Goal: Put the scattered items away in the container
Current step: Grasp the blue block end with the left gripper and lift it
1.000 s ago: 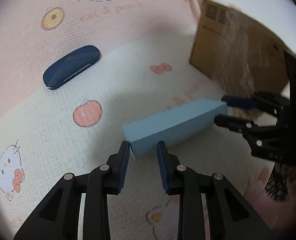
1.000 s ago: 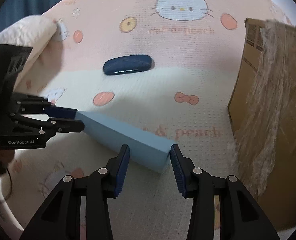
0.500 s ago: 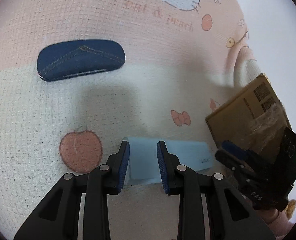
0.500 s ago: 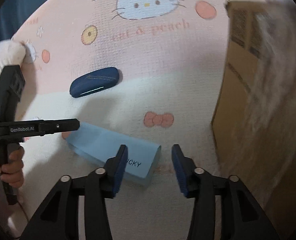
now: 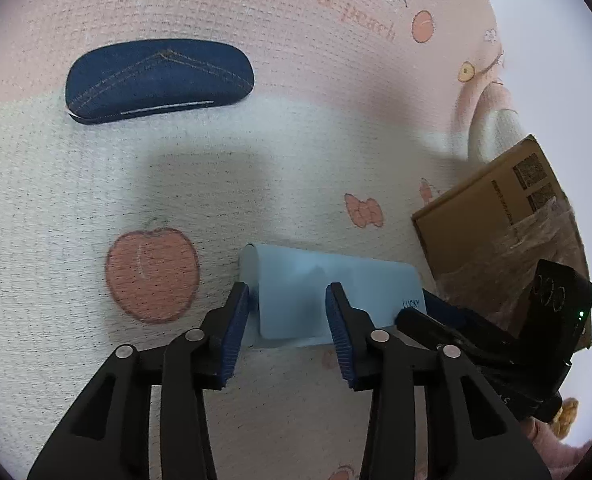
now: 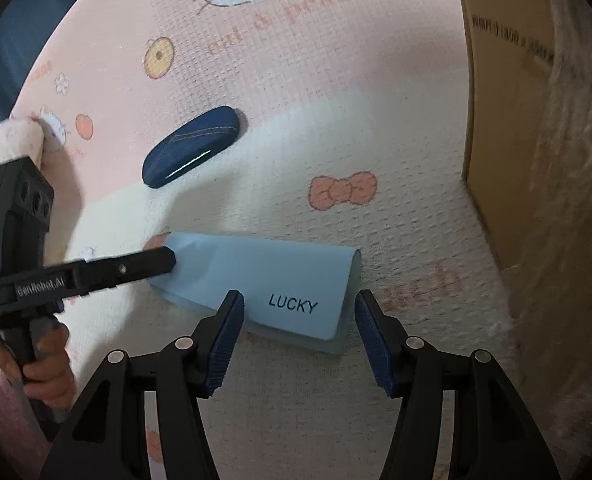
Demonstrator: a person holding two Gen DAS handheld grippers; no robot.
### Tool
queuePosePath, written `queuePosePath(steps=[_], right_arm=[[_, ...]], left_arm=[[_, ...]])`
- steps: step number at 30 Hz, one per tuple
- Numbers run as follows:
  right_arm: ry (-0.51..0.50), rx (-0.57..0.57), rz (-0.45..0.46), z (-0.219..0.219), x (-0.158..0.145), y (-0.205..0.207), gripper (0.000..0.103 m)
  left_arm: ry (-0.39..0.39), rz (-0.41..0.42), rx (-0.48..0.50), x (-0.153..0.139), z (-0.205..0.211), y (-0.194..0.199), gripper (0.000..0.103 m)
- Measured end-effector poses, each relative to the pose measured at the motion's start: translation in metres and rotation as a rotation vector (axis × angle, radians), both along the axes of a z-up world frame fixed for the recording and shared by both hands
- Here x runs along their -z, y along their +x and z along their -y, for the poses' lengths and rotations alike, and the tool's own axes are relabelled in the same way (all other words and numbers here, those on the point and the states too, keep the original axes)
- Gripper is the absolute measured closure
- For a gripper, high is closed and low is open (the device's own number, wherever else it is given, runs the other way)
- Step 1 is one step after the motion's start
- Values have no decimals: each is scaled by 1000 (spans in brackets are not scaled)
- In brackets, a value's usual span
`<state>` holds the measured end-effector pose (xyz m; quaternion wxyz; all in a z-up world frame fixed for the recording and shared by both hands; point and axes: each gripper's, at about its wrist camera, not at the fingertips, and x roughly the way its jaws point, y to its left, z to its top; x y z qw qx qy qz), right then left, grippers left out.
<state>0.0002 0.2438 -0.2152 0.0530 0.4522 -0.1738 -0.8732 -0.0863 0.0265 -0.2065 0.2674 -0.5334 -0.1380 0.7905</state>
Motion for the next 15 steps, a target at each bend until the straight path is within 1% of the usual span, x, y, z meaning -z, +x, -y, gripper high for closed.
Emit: queuePosePath(steps=[5,6,11,13,15], right_arm=[[-125,64,40,-13,8,-1,47],[-131,81,44,-15,7,1,46],[-73,135,71,-12,0,17,45],[-40,134,91,-7,-2,26,46],[-2,105,100,3,-3,36,46]], left_arm=[[-5,-15,-2,1,-3,1,59],[-2,-20,8,1,-5,0,59],[14,-35,92,-1,-24,-18,59],[22,-30,126,1,-37,-30,59],[24,-28,149,3,-47,-40,59]])
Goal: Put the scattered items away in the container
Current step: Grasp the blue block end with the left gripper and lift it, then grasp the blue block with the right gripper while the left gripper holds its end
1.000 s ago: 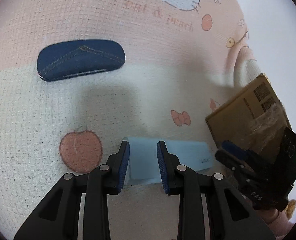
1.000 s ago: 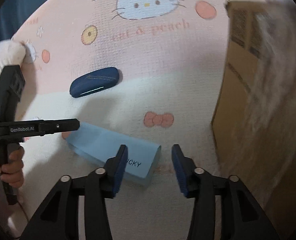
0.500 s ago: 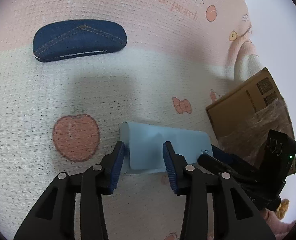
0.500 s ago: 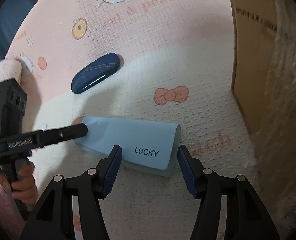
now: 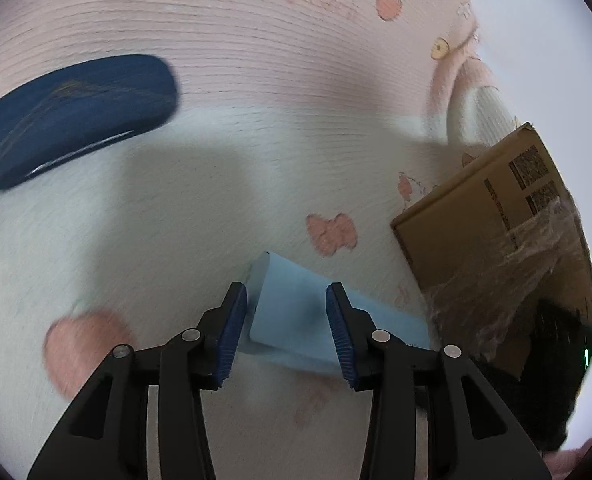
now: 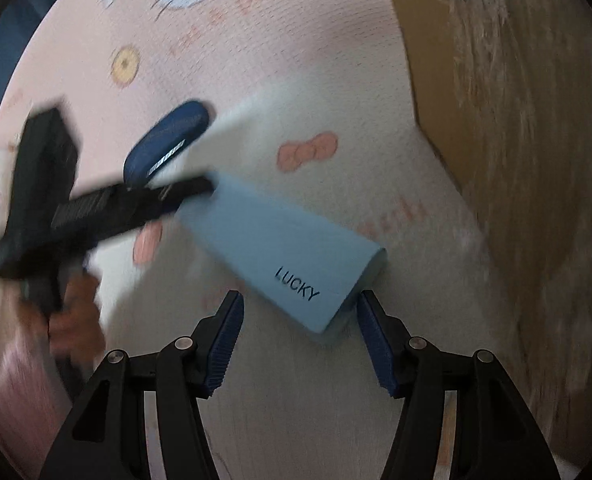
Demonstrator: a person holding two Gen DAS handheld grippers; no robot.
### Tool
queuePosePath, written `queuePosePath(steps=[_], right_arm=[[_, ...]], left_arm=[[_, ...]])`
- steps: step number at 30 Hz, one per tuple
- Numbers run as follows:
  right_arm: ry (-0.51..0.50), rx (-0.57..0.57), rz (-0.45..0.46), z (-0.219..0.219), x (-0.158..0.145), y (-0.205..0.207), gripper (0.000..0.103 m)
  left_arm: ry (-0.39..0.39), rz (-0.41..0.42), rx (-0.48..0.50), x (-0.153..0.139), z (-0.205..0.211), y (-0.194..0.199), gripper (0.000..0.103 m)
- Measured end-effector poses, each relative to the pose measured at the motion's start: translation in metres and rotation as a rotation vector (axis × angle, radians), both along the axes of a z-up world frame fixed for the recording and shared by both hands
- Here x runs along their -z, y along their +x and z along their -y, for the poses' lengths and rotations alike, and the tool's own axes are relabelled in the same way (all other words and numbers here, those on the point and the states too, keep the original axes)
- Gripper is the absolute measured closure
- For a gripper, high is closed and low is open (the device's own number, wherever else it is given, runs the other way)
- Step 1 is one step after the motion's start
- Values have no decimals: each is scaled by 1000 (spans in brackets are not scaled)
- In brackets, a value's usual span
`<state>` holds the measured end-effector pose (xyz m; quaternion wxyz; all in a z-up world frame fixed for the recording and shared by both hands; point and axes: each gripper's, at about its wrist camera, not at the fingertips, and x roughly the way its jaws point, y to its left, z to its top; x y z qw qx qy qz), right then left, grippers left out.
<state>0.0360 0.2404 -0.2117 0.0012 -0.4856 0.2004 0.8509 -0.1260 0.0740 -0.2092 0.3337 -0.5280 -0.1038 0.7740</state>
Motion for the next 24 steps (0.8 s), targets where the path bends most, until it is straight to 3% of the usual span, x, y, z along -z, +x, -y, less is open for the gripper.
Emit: queuePosePath(steps=[4,6,9,11,13,15,19,24], right_arm=[[178,-89,11,22,-8,9,45],[299,-111,-6,29,-18,10,35],[392,-146,-21,29,-26,8,24],[404,-167,-24,26,-27,2,24],[401,-192,-16,22,-27,-6,24],[395,-223,1,22,-24,-16,24],[399,-308,64,26,-14,-35,24],[431,-369,98,28,-2,-49,24]], left_arm=[[-25,5,36,1,-17,-10,59],[-30,19,22,0,-15,-10,59],[27,41,-51,-4,5,0,56],[70,72,-89,-4,18,6,54],[182,142,-134,1,33,14,51],[229,197,-160,8,38,19,51],[228,209,-227,15,38,29,50],[239,259,-227,26,20,30,50]])
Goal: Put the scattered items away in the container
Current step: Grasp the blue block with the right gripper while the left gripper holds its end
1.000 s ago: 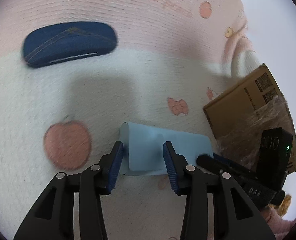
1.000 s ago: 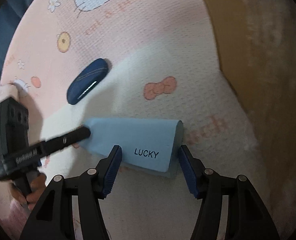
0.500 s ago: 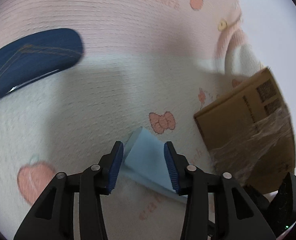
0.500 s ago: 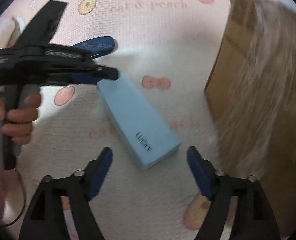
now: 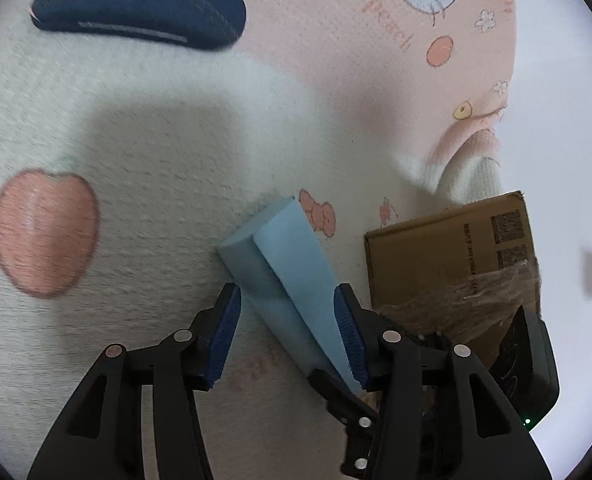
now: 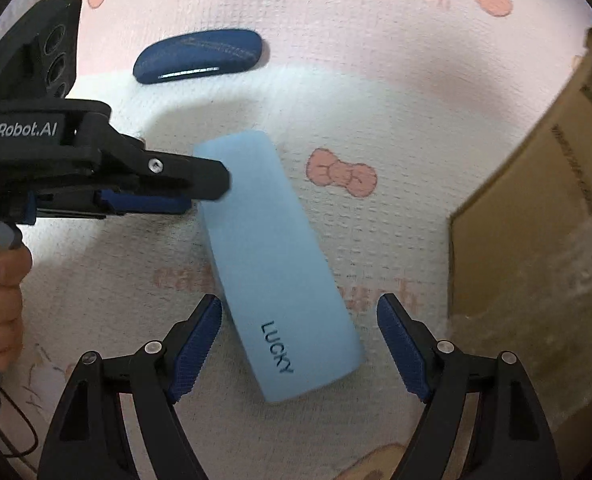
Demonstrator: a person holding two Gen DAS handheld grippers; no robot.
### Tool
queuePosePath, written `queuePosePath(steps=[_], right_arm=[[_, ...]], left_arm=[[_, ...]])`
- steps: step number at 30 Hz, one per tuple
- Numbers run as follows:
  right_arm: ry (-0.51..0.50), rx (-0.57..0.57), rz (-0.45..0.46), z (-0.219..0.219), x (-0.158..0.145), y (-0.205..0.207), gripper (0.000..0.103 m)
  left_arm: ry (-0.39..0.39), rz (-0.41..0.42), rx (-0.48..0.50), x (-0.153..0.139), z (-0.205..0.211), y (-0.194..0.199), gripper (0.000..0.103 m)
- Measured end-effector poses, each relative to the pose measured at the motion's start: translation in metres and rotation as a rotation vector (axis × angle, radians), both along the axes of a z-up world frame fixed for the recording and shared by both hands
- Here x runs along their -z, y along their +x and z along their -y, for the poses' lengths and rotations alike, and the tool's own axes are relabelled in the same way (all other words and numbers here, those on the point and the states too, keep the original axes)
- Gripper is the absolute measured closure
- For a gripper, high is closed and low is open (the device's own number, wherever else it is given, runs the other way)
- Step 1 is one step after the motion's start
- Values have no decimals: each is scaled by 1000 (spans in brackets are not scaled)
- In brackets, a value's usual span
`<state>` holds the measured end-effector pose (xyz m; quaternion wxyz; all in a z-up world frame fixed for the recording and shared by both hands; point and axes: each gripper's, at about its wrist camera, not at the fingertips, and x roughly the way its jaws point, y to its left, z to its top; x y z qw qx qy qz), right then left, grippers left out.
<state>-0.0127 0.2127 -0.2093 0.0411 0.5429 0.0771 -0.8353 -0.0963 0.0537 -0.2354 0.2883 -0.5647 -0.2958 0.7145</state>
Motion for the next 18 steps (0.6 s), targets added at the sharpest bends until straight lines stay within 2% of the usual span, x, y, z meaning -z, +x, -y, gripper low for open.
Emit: queuePosePath(steps=[8,12,13,15,18], right_arm=[[-127,-1,90,-6,14,-16,24],[-92,-28,104,2,16,-17,25],[-82,-34,107,4,17,-17,26],[-67,-41,94,7,14,-16,42],[-134,-17,87,8,7,-13,45]], left_arm=[[17,18,7,7,-3,-3,51],[7,3,18,7,-6,-4,51],[0,-7,21,7,-7,-4,51],[-2,-23,28,6,-8,-3,51],[9,-27,41,5,-10,0,57]])
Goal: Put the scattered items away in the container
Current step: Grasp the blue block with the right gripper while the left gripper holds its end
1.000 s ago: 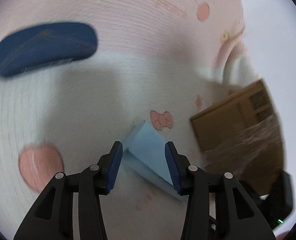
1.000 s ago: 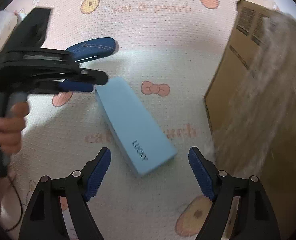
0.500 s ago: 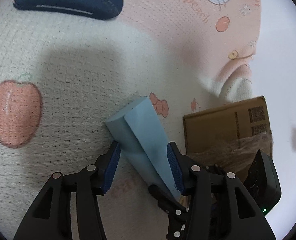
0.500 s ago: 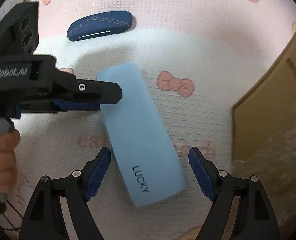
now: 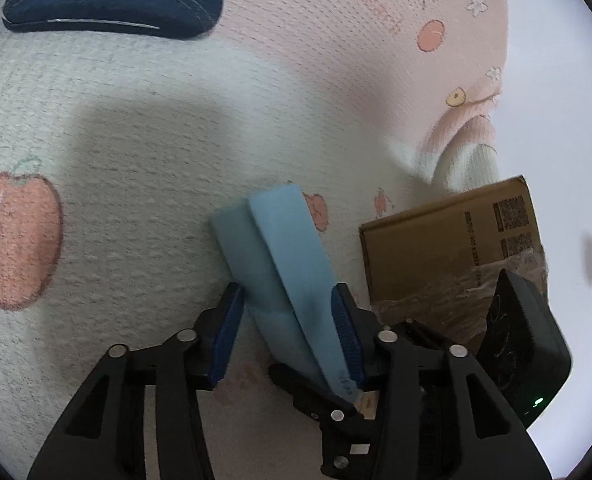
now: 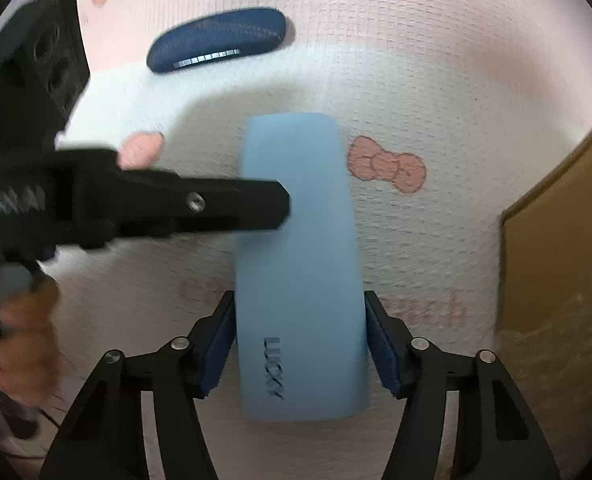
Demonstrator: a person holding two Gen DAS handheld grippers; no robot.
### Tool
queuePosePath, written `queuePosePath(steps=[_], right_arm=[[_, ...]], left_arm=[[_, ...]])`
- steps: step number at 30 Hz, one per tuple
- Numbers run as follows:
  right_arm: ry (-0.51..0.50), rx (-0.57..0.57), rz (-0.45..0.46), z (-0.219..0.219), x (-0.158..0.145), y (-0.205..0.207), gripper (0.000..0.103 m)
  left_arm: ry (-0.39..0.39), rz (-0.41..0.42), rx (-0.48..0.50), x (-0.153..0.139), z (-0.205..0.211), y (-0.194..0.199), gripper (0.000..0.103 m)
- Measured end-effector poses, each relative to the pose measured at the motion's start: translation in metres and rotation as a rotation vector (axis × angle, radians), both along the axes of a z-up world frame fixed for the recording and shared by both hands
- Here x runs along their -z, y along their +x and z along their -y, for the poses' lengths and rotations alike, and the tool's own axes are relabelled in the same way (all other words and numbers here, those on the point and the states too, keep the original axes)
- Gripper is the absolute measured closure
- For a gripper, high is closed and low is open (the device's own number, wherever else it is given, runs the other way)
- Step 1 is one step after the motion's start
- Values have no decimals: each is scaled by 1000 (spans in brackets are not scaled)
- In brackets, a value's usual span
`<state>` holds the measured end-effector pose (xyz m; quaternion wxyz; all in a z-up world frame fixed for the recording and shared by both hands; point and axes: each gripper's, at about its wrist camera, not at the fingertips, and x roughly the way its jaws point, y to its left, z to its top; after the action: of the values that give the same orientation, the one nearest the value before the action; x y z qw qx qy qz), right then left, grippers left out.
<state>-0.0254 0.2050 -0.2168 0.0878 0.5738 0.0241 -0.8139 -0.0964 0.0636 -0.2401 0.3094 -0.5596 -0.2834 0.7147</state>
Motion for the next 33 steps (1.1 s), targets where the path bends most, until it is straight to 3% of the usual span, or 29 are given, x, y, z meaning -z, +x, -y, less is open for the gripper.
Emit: queuePosePath(steps=[6,8,13,16,19,21,26,30,32,33], right_arm=[[4,30,-69,6,-23,14,45],[-8,33,-94,6,-37,14,44],[-46,31,-192,5,-80,8,45],[-80,42,-185,8,-98,6,45],[-95,69,-174,3,-94,5,45],[-90,96,-144,-3,-81,5,45],[-165,153,-120,-19,-75,25,45],[-136,140,-67,-16,-66,45,45],[-121,129,-37,-15,-58,54,45],[-118,125,-25,-14,-53,56,45]], left_arm=[[-2,-72,18,-24,0,9,66],[36,-101,27,-38,1,13,76],[91,-205,63,-88,-8,22,79],[45,-271,50,-113,-17,27,79],[-28,-303,-1,-122,-12,29,78],[-73,-268,-31,-111,-5,25,78],[-79,-126,-70,-75,17,28,78],[-54,-4,-22,-42,22,34,74],[-51,46,-19,-29,22,35,55],[-16,70,-22,-21,22,35,51]])
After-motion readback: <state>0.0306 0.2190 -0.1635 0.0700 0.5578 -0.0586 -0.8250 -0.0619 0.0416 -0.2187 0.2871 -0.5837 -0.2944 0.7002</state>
